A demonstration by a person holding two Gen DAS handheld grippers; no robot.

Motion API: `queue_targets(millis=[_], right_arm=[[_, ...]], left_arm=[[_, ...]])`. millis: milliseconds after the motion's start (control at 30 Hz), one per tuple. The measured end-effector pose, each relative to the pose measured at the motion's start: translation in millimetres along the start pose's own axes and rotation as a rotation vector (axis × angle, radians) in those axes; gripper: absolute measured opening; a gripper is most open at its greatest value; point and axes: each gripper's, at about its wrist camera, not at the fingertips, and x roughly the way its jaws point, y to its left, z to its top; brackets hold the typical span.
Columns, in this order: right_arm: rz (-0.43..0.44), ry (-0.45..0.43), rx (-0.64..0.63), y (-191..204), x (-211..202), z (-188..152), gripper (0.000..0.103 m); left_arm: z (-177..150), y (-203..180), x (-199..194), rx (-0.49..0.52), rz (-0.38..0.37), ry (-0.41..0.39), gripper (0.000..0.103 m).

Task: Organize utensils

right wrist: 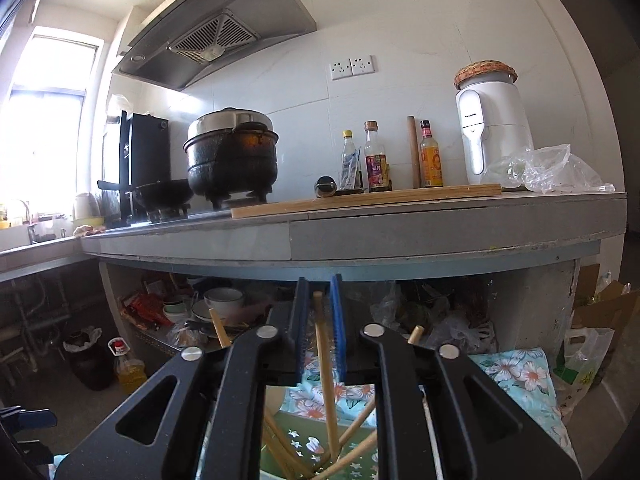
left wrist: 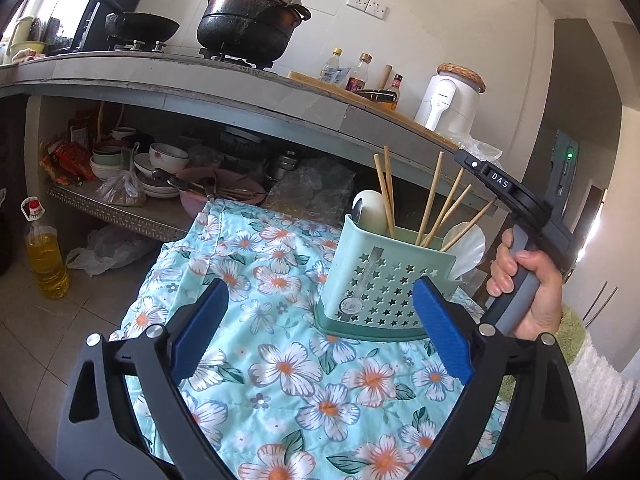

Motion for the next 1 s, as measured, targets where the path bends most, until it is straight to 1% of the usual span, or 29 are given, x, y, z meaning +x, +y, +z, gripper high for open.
queue_targets(millis=[200, 333, 400, 500, 567, 667, 733, 800, 833, 1000], right_arm=[[0.027, -0.007, 0.056, -7, -23, 10, 0.034], [0.049, -0.026, 0.092, -9, -52, 17, 0.039], [0.047, -0.033, 0.096, -9, -70, 18, 0.043], [0.02, -0.013, 0.087, -5, -96, 13, 0.048], [-0.009, 0.018, 0.073, -3, -111, 4, 0.053], [-0.083, 0.089, 0.042, 3, -127, -16, 0.064], [-0.135, 0.164, 0.02, 8, -130, -34, 0.075], [-0.189, 0.237, -0.004, 12, -129, -52, 0.08], [-0.214, 0.269, -0.011, 13, -129, -61, 0.083], [-0.307, 0.385, 0.011, 10, -131, -96, 0.086]], left_arm=[[0, -4, -1, -0.005, -0.01, -0.003, 0.09], [-1, -6, -2, -0.003, -0.011, 0.005, 0.091], [-1, -7, -1, -0.003, -0.014, 0.013, 0.091], [-2, -10, -1, 0.0, -0.018, 0.017, 0.091], [-2, -12, -1, 0.001, -0.017, 0.023, 0.092], [-4, -15, 1, 0.008, -0.003, 0.039, 0.092], [-6, -18, 4, 0.011, 0.014, 0.053, 0.093], [-8, -20, 6, 0.019, 0.036, 0.064, 0.094], [-10, -22, 8, 0.025, 0.056, 0.068, 0.094], [-16, -29, 13, 0.054, 0.118, 0.099, 0.095]])
